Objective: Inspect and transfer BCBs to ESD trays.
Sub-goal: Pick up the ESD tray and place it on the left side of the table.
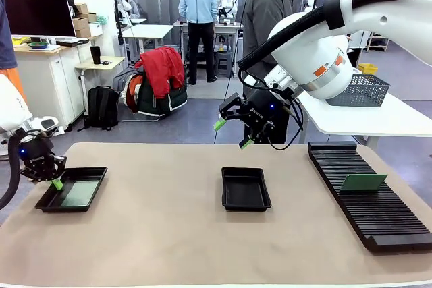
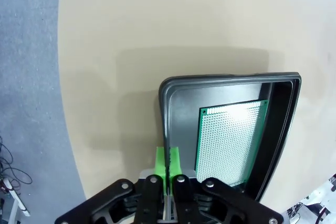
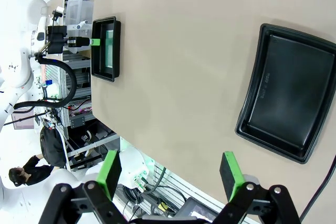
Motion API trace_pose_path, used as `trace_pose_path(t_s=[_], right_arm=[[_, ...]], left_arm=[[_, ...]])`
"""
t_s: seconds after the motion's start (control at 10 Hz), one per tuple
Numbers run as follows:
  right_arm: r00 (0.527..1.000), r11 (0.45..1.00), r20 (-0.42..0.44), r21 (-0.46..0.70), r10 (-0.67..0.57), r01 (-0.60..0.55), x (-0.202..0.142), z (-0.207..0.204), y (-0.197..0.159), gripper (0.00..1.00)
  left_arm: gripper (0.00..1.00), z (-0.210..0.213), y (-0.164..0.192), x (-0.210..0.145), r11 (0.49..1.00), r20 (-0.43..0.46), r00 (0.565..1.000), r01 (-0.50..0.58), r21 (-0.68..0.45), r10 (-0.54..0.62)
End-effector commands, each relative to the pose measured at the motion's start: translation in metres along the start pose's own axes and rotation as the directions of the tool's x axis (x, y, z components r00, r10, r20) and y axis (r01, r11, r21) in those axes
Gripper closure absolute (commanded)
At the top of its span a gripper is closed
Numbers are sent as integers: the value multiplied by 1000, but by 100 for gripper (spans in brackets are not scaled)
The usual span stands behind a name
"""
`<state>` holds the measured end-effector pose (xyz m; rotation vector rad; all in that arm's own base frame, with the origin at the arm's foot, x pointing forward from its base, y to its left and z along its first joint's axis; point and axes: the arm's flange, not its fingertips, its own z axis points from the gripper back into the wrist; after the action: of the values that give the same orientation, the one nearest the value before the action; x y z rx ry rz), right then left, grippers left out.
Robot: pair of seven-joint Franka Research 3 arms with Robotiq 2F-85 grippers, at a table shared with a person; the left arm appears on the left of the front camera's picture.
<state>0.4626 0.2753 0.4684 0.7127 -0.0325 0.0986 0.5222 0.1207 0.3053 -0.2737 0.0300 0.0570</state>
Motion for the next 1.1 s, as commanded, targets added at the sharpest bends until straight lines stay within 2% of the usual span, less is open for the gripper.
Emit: trace_pose_path(t_s=[0.0, 0.9, 1.0], right_arm=[[1000, 1000, 4, -16, -9, 9, 3, -2, 1, 0], [1000, 1000, 4, -16, -9, 9, 3, -2, 1, 0], [1000, 1000, 4, -16, -9, 9, 3, -2, 1, 0]], left_arm=[[97, 3, 1, 1, 1000, -1, 1000, 5, 2, -5], [97, 0, 0, 0, 1000, 1, 1000, 1, 0, -1], [80, 2, -1, -1, 1000, 7, 1000, -13, 6, 13]])
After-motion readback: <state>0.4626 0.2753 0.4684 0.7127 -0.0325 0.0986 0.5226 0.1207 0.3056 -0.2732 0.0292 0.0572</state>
